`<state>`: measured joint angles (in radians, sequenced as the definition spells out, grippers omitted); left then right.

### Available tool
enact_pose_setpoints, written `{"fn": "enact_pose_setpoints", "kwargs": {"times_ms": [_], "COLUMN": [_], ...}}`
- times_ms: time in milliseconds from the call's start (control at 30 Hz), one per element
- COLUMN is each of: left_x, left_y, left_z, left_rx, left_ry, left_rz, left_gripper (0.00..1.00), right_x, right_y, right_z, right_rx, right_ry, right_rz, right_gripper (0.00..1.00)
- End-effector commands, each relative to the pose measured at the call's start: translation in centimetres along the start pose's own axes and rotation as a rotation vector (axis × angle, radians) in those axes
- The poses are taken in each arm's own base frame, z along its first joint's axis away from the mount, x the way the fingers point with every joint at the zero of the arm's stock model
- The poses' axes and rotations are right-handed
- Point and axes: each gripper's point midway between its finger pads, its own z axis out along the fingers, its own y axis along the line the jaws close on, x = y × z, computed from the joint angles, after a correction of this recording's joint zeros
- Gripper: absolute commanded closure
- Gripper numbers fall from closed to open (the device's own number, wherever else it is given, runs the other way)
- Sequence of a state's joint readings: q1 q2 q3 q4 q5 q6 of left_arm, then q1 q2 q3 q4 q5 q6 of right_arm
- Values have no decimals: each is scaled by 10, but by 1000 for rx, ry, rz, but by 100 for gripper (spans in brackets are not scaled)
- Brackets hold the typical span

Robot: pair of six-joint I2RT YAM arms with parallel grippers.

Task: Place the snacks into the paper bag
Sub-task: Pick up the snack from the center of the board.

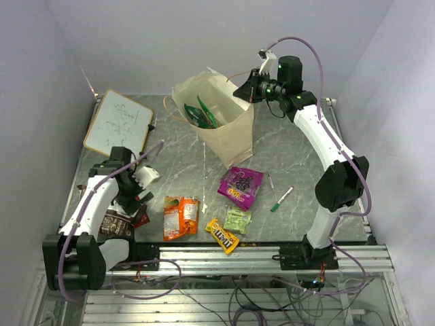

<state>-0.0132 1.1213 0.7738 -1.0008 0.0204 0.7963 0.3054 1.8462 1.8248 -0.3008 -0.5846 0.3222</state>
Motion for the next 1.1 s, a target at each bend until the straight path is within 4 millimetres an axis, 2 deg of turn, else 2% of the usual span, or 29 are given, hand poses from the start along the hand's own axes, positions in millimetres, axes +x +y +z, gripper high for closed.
{"fn": "enact_pose_setpoints", "kwargs": {"times_ms": [0, 200, 400, 633, 967, 1067], "left_x": [-12, -21, -32, -22, -7, -7], "left_y": [-2, -3, -10, -10, -21, -23], "left_z": [13, 31, 46, 57, 67, 69], "left_rx": [-42, -35, -3, 14, 62, 72], "left_ry": [-7, -4, -1, 88, 129, 131], "left_rz": [104, 187, 264, 331, 356, 356], "left_gripper": [1, 7, 20, 38, 39, 46], "right_x": [-14, -13, -11, -12, -9, -8], "right_y": [12, 10, 9, 9, 9, 8], "right_z": [-5, -6, -8, -11, -11, -10], "right_rx": [-28, -16, -5, 6, 1, 2], "right_ry": [-39, -42, -43, -51, -46, -45], "right_rz": [-25, -28, -31, -42, -35, -35], "right_gripper": [100, 100, 100, 100, 100, 100]}}
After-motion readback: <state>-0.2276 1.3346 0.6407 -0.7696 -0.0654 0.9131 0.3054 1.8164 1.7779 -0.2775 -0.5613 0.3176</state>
